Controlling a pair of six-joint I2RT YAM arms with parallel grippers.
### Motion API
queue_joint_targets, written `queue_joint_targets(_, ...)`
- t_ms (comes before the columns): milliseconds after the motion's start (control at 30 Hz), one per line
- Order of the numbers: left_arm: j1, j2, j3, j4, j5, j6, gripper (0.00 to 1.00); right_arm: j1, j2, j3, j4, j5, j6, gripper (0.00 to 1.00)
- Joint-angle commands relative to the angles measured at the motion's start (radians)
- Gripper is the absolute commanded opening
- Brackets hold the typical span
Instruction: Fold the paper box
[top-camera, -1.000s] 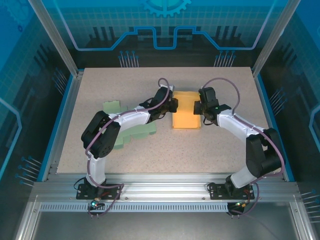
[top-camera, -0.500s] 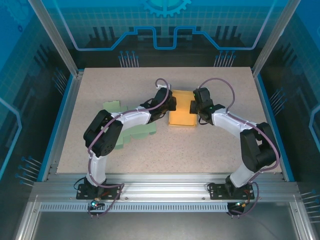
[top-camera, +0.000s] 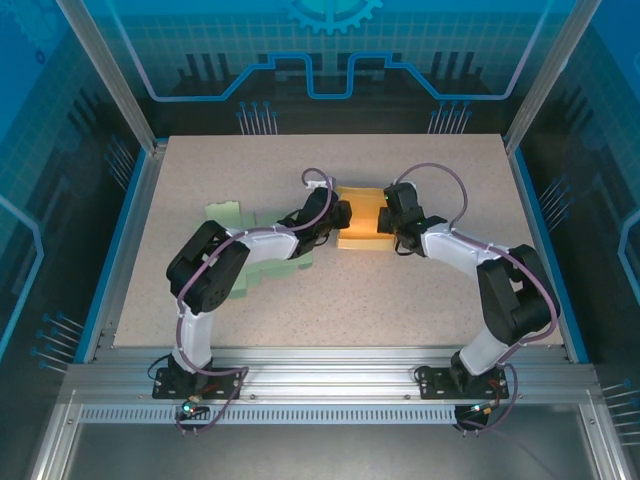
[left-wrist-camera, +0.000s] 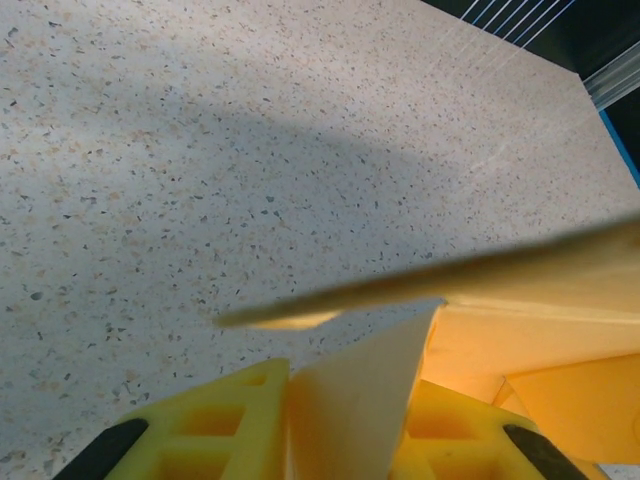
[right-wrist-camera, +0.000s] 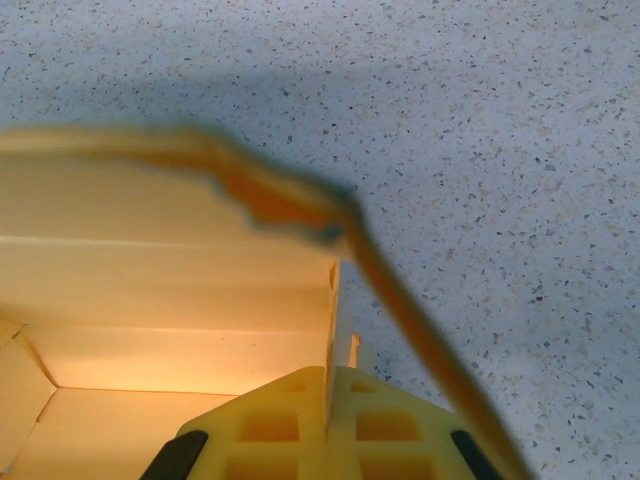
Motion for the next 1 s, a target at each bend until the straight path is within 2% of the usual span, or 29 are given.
queue_joint_targets(0,-0.033,0.006,-0.036,0.068,0.145,-0.044,0.25,0.064,-0.022,-0.023,0.050,-0.107,0.005,0.03)
queue_joint_targets(300,-0.033,-0.015,-0.161,0.161,0.190,-0.038,0.26,0.083,-0.108,-0.152,0.079,-0.083,-0.002,0.04)
queue_joint_targets(567,-0.033,-0.040,-0.269,0.272,0.246,-0.010,0.31,0.111,-0.167,-0.266,0.129,-0.074,-0.008,0.06)
queue_joint_targets(700,-0.033,-0.065,-0.326,0.336,0.266,0.010,0.40,0.128,-0.183,-0.300,0.151,-0.058,-0.015,0.07)
queue_joint_targets(833,-0.032,-0.092,-0.372,0.372,0.269,0.023,0.45,0.144,-0.179,-0.321,0.174,-0.019,-0.031,0.07)
queue_joint_targets(967,-0.030,-0.131,-0.422,0.416,0.274,0.034,0.57,0.153,-0.183,-0.355,0.206,0.007,-0.031,0.07)
